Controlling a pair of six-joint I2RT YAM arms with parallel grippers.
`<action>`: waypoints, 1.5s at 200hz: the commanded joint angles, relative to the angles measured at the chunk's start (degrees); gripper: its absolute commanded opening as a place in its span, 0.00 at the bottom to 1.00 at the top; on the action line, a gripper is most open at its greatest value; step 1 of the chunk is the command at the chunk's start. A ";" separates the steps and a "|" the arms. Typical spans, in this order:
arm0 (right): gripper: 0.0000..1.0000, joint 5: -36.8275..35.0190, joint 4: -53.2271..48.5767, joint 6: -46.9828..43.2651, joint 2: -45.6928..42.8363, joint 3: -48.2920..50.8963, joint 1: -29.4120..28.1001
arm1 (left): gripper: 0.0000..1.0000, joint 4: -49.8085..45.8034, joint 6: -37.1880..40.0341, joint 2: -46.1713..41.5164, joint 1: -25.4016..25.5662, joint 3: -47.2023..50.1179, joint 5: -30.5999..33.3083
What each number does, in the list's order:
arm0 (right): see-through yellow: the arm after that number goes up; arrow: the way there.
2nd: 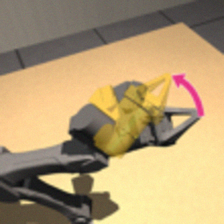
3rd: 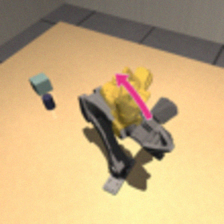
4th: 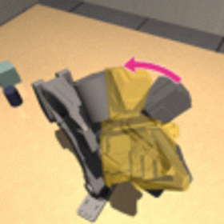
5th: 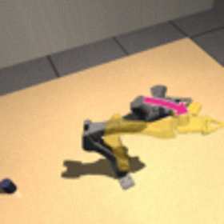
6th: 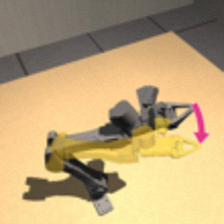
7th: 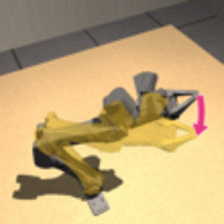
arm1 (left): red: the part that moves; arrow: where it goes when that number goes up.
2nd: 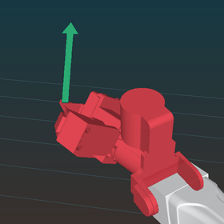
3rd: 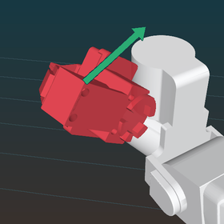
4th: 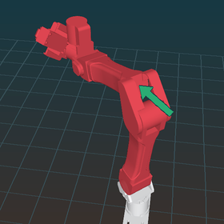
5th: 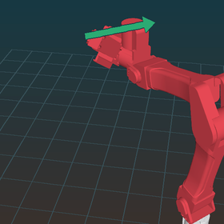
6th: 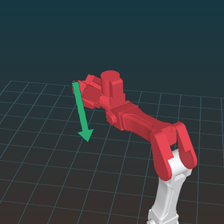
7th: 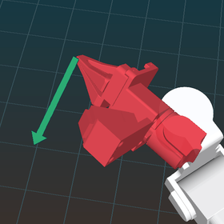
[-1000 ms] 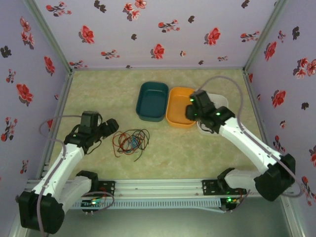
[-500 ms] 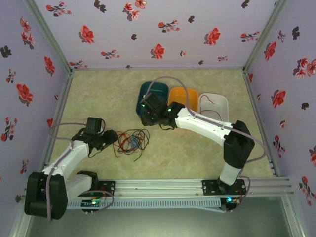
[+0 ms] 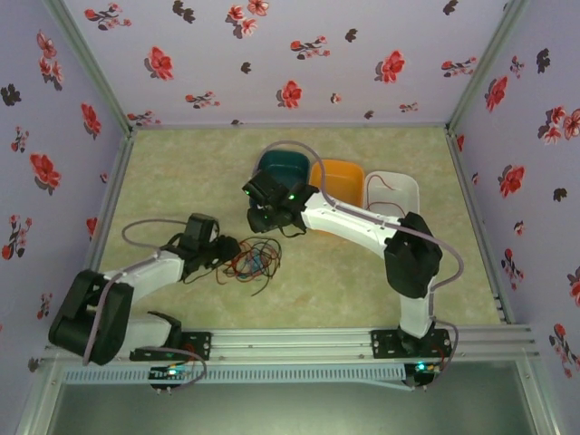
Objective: Untangle the cables
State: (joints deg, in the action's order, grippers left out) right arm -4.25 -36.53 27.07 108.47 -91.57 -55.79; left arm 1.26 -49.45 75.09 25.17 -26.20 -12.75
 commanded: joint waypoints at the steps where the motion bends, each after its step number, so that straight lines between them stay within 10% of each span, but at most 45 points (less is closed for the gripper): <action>1: 0.37 -0.66 -3.33 0.17 0.43 -1.72 -0.37 | 0.28 7.07 -1.17 3.40 2.87 -3.67 -1.12; 40: 0.34 -2.95 -4.80 0.21 -0.23 -1.48 -0.30 | 0.29 8.50 -2.98 1.75 4.72 -3.92 1.10; 80: 0.34 -1.26 -3.07 -1.02 1.06 -1.19 -0.32 | 0.41 -10.44 -0.78 -12.90 2.69 -4.33 13.28; 144: 0.35 -1.18 -2.65 -7.27 8.75 -6.60 -1.52 | 0.99 -25.89 -3.39 -28.50 -8.84 -0.84 21.89; 300: 0.29 -1.27 -9.33 -12.74 27.14 -24.09 -2.02 | 1.00 -24.66 -5.57 -32.82 -14.71 2.77 21.08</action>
State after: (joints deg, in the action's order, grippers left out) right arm -5.98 -42.89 15.64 133.93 -112.53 -57.54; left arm -24.05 -54.57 42.39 10.96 -24.25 7.55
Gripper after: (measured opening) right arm 0.321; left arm 0.995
